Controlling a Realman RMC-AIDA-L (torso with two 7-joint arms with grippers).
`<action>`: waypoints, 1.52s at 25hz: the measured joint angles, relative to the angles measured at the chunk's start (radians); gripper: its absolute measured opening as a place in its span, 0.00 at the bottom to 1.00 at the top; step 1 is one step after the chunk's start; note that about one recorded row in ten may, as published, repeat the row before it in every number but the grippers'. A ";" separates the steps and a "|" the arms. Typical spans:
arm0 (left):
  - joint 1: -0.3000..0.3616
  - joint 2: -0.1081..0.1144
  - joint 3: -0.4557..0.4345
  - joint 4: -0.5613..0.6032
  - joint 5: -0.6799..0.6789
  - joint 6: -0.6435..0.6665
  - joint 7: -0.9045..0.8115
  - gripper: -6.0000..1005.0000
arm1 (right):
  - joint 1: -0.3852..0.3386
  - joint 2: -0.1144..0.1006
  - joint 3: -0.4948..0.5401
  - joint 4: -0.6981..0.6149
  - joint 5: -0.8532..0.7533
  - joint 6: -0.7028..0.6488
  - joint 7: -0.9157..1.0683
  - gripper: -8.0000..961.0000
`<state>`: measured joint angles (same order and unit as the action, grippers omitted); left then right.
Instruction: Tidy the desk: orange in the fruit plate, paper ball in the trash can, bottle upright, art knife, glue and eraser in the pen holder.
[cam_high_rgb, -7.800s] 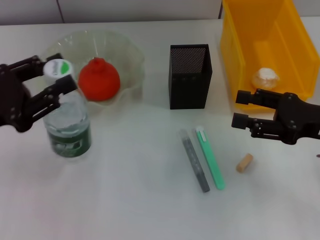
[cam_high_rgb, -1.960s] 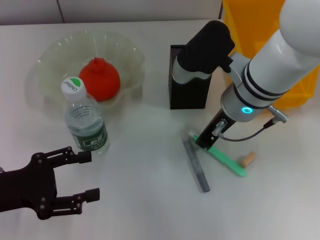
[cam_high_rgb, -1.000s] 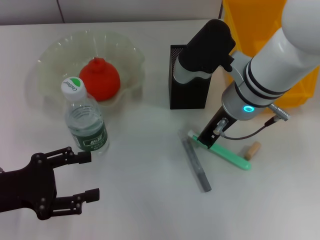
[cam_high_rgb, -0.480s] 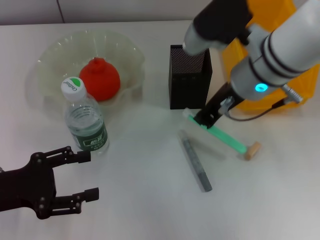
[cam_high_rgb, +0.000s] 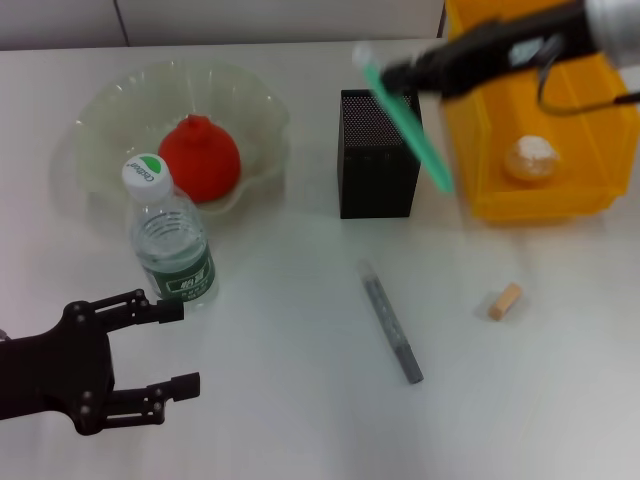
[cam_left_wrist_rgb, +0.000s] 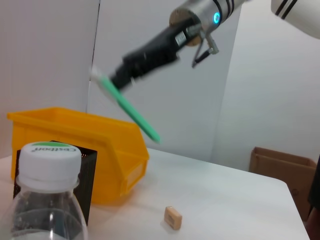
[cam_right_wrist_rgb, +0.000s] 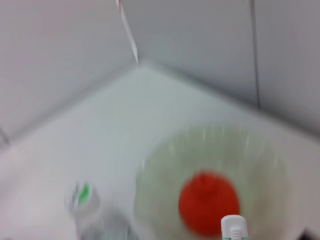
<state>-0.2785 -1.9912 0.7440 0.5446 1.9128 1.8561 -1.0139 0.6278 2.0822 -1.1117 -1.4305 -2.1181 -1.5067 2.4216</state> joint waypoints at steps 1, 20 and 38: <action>-0.002 0.000 0.000 0.000 0.000 0.000 0.000 0.81 | -0.010 0.000 0.037 0.038 0.061 0.021 -0.063 0.04; -0.012 -0.006 0.004 0.000 0.000 -0.016 -0.006 0.81 | 0.049 0.004 0.181 0.945 0.680 0.290 -1.193 0.04; -0.008 -0.009 0.003 0.000 0.000 -0.015 0.002 0.81 | -0.043 -0.012 0.167 0.711 0.651 0.201 -0.940 0.41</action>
<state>-0.2864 -2.0004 0.7473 0.5446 1.9128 1.8414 -1.0118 0.5848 2.0700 -0.9450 -0.7196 -1.4672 -1.3057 1.4816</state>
